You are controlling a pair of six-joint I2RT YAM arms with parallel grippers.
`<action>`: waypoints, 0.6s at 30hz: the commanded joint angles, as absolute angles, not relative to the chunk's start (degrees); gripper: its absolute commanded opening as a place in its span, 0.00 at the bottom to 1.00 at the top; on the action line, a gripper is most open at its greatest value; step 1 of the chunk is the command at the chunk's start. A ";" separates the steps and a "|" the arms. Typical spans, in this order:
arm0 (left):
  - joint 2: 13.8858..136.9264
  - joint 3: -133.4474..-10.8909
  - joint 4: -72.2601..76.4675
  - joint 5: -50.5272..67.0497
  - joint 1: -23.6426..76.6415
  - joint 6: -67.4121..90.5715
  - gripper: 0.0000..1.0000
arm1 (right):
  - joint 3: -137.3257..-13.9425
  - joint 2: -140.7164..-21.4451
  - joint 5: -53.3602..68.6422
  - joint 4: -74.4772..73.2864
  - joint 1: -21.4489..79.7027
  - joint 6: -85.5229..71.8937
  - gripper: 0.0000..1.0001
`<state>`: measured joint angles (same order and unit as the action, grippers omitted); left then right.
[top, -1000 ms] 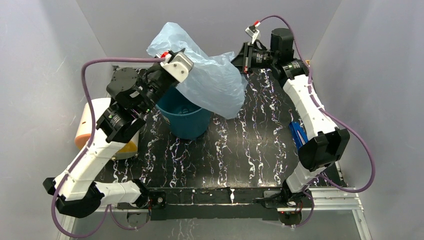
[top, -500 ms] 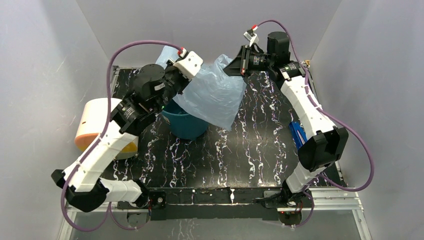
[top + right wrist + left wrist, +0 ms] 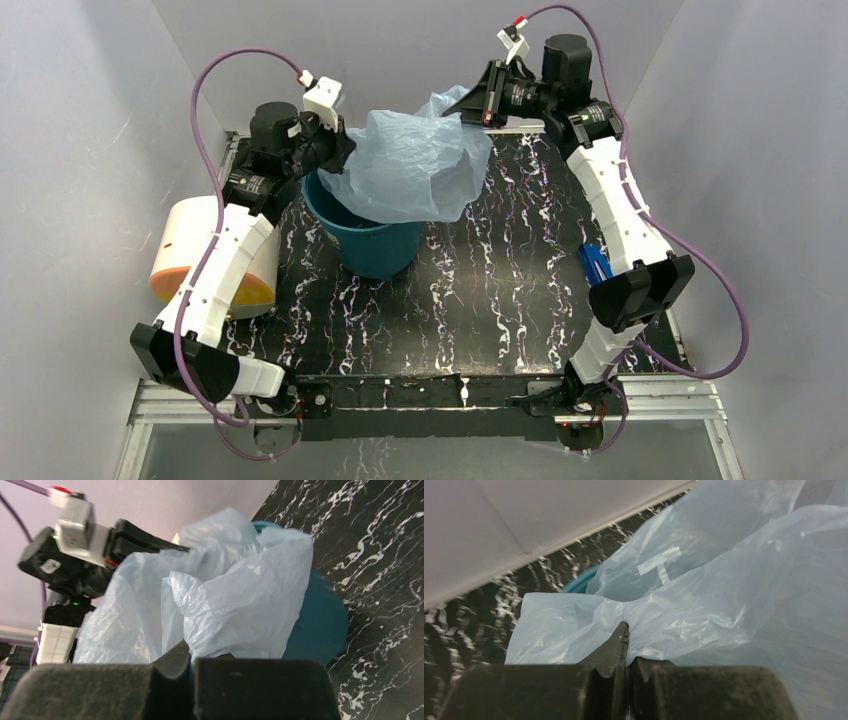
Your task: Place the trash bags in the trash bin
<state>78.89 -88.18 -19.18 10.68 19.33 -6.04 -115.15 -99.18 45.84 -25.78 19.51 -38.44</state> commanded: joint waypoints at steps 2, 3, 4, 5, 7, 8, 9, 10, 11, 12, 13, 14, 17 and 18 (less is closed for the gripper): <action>75.93 -81.67 -10.44 25.88 17.05 7.35 0.00 | -126.15 -102.45 40.58 -32.55 19.36 -34.03 0.00; 76.05 -80.80 -10.71 26.17 17.05 7.53 0.00 | -128.02 -103.29 39.99 -33.54 19.19 -33.94 0.00; 76.29 -80.25 -11.84 26.11 17.01 7.48 0.00 | -129.68 -103.95 39.61 -34.09 19.16 -34.04 0.00; 76.40 -79.62 -12.83 26.31 16.97 7.39 0.00 | -130.68 -104.49 39.25 -34.19 19.09 -34.47 0.00; 75.39 -76.71 -12.20 26.14 16.96 8.28 0.00 | -131.50 -104.92 39.63 -33.21 19.08 -35.77 0.00; 74.53 -74.73 -10.62 25.87 16.96 9.31 0.00 | -131.53 -105.08 40.35 -32.58 19.14 -36.27 0.00; 73.88 -72.73 -8.77 26.00 16.96 10.29 0.00 | -131.63 -105.18 41.01 -32.26 19.09 -36.51 0.00; 73.56 -71.21 -6.70 26.50 16.95 11.31 0.00 | -131.59 -105.20 41.81 -32.04 19.14 -36.63 0.00; 73.61 -70.14 -6.17 26.82 16.96 11.87 0.00 | -131.26 -105.16 42.32 -31.88 19.23 -36.73 0.00; 73.83 -69.59 -6.45 26.80 16.96 12.10 0.00 | -130.83 -105.18 42.80 -31.82 19.21 -36.74 0.00; 74.17 -69.34 -7.01 26.31 16.96 12.08 0.00 | -130.23 -104.95 43.16 -31.77 19.35 -36.80 0.00; 74.33 -69.38 -7.94 25.34 16.96 11.88 0.00 | -129.38 -104.77 43.44 -31.58 19.50 -36.76 0.00; 73.28 -69.67 -8.94 22.64 16.96 11.96 0.28 | -128.09 -104.38 43.95 -30.99 20.39 -36.12 0.00; 72.36 -70.27 -9.30 21.36 16.90 11.87 0.37 | -128.43 -104.60 44.01 -31.39 20.98 -35.79 0.00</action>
